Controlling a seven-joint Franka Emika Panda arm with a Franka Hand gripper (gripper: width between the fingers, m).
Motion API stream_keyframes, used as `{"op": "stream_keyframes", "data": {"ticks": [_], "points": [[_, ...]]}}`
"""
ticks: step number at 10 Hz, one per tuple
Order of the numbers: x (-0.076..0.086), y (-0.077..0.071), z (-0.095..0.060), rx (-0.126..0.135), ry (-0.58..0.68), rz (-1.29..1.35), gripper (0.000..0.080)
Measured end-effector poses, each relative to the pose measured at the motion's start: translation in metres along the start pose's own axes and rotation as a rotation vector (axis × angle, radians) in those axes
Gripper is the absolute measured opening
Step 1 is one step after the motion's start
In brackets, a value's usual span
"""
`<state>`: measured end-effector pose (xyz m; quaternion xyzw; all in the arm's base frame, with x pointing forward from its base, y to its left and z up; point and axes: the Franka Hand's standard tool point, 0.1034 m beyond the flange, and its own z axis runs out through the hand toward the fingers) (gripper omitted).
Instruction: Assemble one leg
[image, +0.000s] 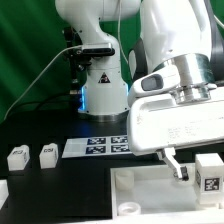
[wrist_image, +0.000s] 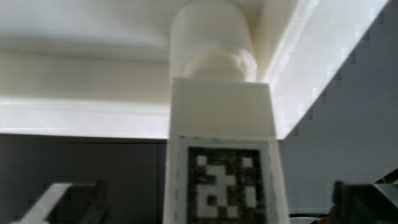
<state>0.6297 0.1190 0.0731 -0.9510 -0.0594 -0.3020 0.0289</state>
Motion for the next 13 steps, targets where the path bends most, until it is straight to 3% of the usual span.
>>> {"op": "stream_keyframes", "data": {"ticks": [8,9,11,13], "points": [[-0.001,0.002,0.001,-0.004,-0.004,-0.025,0.0648],[-0.005,0.001,0.001,-0.001,-0.057,-0.024,0.0648],[0.007,0.004,-0.020,0.002,-0.142,-0.015,0.0648],[0.014,0.004,-0.037,0.016,-0.344,-0.007,0.0648]]}}
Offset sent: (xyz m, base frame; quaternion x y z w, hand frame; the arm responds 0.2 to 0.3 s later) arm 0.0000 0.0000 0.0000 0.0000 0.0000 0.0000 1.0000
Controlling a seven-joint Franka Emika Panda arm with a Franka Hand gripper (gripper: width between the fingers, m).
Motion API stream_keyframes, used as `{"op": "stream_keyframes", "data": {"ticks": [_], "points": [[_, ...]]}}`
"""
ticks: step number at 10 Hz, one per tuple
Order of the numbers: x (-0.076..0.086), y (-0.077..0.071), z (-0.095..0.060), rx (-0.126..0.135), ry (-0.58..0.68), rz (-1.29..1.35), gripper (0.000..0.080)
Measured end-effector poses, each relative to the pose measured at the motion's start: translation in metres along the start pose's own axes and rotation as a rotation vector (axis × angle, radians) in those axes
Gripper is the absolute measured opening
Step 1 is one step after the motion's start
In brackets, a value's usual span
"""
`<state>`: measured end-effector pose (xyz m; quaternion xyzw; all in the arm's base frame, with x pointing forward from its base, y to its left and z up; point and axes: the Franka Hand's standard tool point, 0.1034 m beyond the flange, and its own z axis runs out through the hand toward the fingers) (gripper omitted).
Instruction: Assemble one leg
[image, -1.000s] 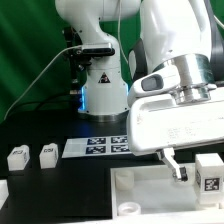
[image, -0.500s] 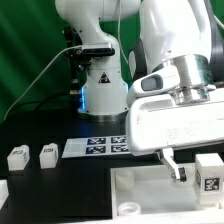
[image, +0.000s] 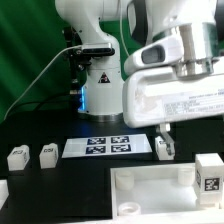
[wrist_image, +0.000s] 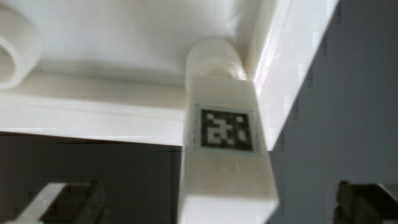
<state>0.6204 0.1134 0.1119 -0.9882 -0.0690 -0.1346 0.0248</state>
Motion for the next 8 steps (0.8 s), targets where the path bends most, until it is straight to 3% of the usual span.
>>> {"op": "stream_keyframes", "data": {"ticks": [1,3,4,8], "points": [[-0.004,-0.004,-0.003,0.009,-0.130,0.007,0.0648],[0.009,-0.007,-0.009,0.019,-0.285,0.020,0.0648],[0.015,-0.007,-0.006,0.018,-0.252,0.019,0.0648],[0.012,-0.006,-0.004,0.017,-0.255,0.021,0.0648]]}}
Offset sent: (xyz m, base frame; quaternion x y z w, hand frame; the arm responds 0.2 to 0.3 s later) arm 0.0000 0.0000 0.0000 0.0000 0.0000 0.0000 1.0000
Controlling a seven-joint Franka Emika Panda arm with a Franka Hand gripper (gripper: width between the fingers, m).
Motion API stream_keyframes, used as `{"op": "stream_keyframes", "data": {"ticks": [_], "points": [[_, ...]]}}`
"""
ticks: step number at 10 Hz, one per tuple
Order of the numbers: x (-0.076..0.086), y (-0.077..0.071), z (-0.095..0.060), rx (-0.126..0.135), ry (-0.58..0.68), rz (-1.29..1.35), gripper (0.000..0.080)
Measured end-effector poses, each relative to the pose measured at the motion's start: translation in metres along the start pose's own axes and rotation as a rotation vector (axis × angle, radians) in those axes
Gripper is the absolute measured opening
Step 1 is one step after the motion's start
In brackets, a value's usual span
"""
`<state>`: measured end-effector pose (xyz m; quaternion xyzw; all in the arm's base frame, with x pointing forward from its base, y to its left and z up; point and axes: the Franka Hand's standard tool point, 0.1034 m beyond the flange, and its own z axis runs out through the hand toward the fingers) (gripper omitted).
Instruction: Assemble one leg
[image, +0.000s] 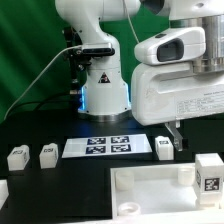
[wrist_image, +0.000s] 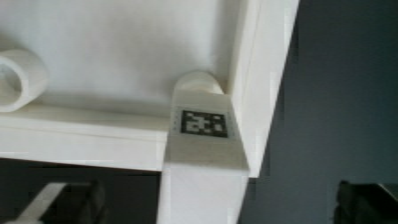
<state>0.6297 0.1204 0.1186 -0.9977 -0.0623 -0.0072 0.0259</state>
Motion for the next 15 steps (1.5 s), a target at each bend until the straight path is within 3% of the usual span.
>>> {"op": "stream_keyframes", "data": {"ticks": [3,7,10,12,13,14,15], "points": [[0.009,0.013,0.011,0.001,-0.037,0.028,0.0648],[0.001,0.008,0.034,-0.001,-0.070,0.049,0.0648],[0.002,0.004,0.039,-0.004,-0.075,0.094,0.0648],[0.001,0.005,0.039,-0.005,-0.076,0.114,0.0402],[0.001,0.004,0.039,-0.006,-0.076,0.184,0.0402],[0.001,0.003,0.039,-0.010,-0.075,0.310,0.0291],[0.001,0.003,0.040,-0.014,-0.075,0.407,0.0291]]}}
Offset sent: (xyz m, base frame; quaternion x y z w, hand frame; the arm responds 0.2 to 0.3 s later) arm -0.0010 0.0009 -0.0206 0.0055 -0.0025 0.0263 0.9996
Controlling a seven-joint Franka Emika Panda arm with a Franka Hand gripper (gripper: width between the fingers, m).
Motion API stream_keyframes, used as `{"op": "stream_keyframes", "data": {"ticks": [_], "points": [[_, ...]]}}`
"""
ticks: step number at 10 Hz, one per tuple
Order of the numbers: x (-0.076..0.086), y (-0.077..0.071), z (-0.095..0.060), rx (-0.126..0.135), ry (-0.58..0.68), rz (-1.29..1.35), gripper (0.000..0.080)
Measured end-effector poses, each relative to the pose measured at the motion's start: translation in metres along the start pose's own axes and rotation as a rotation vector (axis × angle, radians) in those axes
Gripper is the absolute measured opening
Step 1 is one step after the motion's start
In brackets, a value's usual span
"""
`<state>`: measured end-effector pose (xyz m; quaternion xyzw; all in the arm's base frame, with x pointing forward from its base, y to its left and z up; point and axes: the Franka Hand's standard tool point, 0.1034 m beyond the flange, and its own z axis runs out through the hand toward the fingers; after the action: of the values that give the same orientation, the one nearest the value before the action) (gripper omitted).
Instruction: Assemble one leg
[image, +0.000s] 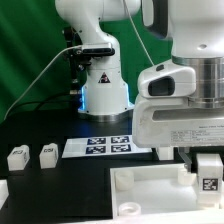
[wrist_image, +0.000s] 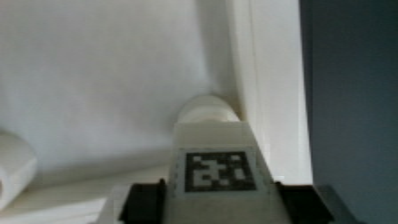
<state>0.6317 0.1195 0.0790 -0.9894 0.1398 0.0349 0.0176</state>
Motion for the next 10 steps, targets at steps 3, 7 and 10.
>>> {"op": "stream_keyframes", "data": {"ticks": [3,7,10], "points": [[0.0006,-0.0014,0.0010,0.019,0.028,0.394,0.0291],[-0.0042,-0.0028,0.0022,0.091,0.069,0.863,0.0292],[-0.0044,-0.0038,0.0024,0.112,0.046,1.124,0.0292]]}}
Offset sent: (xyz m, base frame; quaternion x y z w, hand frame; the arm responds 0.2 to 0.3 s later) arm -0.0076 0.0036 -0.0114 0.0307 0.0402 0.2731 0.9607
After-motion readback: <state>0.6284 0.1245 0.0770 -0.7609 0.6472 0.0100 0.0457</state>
